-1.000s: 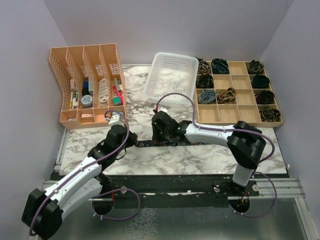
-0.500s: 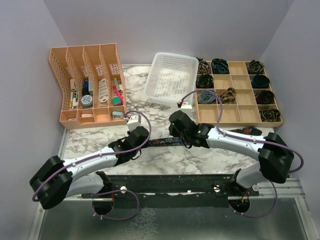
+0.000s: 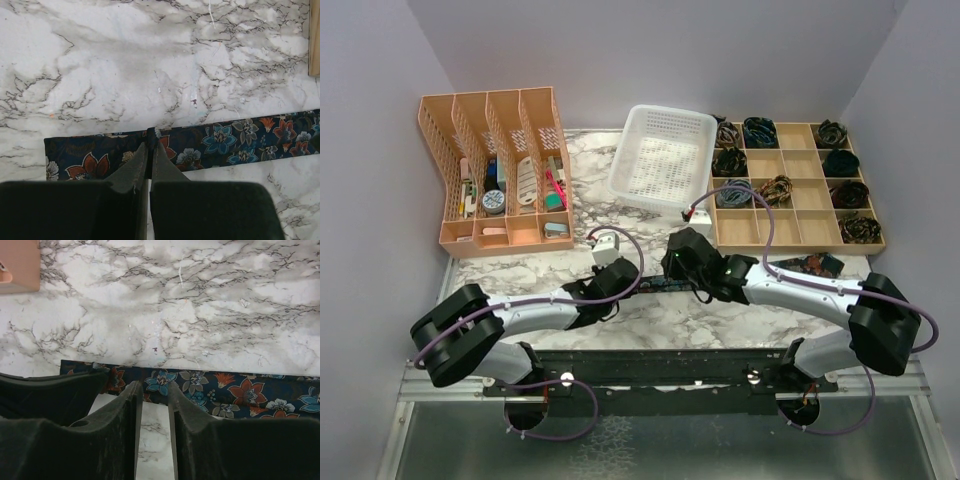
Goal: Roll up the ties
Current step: Roll the tie at the center of the board.
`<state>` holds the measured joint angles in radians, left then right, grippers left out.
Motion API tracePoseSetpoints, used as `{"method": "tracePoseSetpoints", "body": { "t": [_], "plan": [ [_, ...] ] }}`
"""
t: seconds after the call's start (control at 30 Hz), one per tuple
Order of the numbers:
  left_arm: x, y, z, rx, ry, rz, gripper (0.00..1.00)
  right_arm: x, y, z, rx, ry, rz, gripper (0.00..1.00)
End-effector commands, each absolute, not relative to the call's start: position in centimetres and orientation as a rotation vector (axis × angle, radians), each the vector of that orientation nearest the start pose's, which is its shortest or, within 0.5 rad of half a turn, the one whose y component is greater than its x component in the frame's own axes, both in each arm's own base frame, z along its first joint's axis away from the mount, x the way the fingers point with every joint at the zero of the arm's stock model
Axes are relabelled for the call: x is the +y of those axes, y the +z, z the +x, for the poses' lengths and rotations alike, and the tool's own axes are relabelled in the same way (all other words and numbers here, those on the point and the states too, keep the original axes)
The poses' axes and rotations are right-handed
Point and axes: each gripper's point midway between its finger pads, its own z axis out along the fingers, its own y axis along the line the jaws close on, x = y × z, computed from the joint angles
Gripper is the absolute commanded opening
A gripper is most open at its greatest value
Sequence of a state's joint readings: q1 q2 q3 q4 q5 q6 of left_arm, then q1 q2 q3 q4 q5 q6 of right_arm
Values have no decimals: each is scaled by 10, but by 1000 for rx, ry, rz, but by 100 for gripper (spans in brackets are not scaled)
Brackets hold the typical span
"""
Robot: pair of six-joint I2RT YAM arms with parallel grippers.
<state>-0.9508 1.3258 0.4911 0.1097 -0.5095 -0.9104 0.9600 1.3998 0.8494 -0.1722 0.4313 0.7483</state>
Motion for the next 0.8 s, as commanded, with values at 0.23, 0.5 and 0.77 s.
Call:
{"method": "tracePoseSetpoints", "body": {
  "t": [0.23,0.5,0.77],
  "plan": [
    [-239,62,249,2135,-433,-323,0,288,115,255,2231,521,-25,33],
    [-237,55,243,2176,-357,-262,0,290,109,255,2249,522,-27,33],
    [-245,56,242,2219,-342,-212,25,282,110,255,2245,500,-27,46]
  ]
}}
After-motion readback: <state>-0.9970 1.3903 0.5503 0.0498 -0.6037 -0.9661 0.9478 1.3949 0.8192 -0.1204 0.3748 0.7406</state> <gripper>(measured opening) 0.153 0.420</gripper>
